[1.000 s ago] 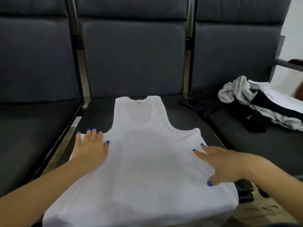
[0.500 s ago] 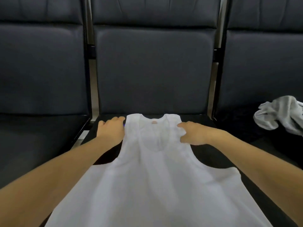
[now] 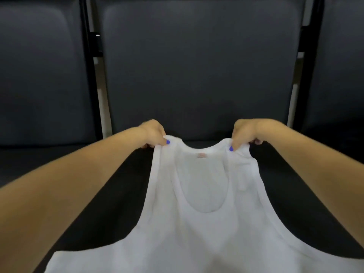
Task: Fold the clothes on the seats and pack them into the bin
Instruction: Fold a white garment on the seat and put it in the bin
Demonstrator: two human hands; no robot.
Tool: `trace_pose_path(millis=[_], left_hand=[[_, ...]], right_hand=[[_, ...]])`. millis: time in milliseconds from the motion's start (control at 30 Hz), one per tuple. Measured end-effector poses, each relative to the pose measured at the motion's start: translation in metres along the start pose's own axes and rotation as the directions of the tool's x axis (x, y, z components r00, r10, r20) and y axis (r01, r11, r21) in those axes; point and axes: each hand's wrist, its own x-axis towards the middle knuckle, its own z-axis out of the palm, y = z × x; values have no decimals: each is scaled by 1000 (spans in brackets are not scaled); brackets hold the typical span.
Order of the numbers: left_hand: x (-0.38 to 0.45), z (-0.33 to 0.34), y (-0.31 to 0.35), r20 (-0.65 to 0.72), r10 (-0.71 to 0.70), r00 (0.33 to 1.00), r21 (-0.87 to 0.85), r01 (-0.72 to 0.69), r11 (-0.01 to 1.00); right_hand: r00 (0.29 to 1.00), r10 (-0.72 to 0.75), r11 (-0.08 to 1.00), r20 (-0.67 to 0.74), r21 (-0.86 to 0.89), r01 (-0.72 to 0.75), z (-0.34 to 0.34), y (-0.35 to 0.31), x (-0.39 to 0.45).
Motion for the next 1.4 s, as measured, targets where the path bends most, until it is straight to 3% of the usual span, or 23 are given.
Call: trace_pose_path(millis=[33,100,200,333,433,600,900,1100,1400], left_hand=[[4,-3,1,-69,19,997,-31,-22,999],[11,-9,3,-234,43,971,-77,-63,995],[15,-17,12,-374,36,927,-112,-84,990],[-1,-33,26,-409,-9,912,-176,-70,982],[-32,-52,37,-398,-54,916,-363,-103,926],[-108,-90,54,-347,11,938,-502,-195,843],[-264,-130,68,-293,192,937,-386,-300,873],[-337,-124,55,-243,218,945,-398,-302,866],[-404,-59,8,40,210,977,-353,-183,917]], right_hand=[[999,15,1000,-35,-10,-15,-5,1,4],[971,24,1000,-236,5,-23,-13,4,10],[860,90,988,-502,155,-13,-21,7,14],[841,132,922,-525,376,91,-31,8,-2],[833,102,846,-544,488,215,-39,12,-37],[852,57,701,-521,628,337,-54,25,-129],[851,-144,637,-505,611,470,-57,53,-286],[858,-248,626,-450,602,496,-38,66,-357],[928,-351,717,-121,603,350,40,76,-407]])
